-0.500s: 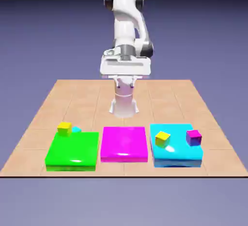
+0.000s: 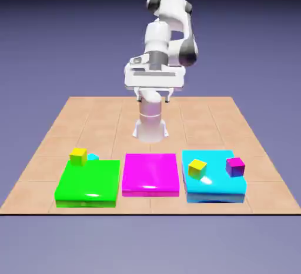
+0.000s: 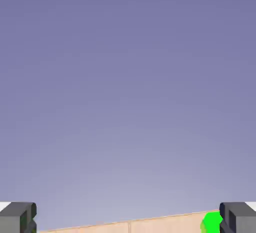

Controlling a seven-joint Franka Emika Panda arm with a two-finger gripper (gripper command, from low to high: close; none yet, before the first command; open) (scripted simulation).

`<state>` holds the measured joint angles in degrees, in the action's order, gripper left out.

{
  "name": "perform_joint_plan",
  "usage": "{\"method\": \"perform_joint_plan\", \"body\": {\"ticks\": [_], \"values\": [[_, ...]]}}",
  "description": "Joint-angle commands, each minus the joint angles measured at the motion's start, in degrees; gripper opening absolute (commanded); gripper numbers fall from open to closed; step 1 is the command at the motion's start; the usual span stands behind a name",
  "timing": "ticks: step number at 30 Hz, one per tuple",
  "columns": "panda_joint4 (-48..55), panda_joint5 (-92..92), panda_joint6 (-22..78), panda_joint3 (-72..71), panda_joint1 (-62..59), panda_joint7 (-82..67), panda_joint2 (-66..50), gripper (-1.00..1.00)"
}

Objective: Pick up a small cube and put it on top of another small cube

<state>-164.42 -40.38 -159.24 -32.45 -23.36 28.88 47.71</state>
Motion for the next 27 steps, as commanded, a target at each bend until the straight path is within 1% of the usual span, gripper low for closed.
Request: {"method": "perform_joint_plan", "body": {"ticks": [1,27], "values": [[-0.21,-2.5,0.91,-2.01,-1.49,-0.84,0.93,0.0],[-5.7,-67.28,24.61,-54.07,-40.07,-22.61,25.07,0.0]]}}
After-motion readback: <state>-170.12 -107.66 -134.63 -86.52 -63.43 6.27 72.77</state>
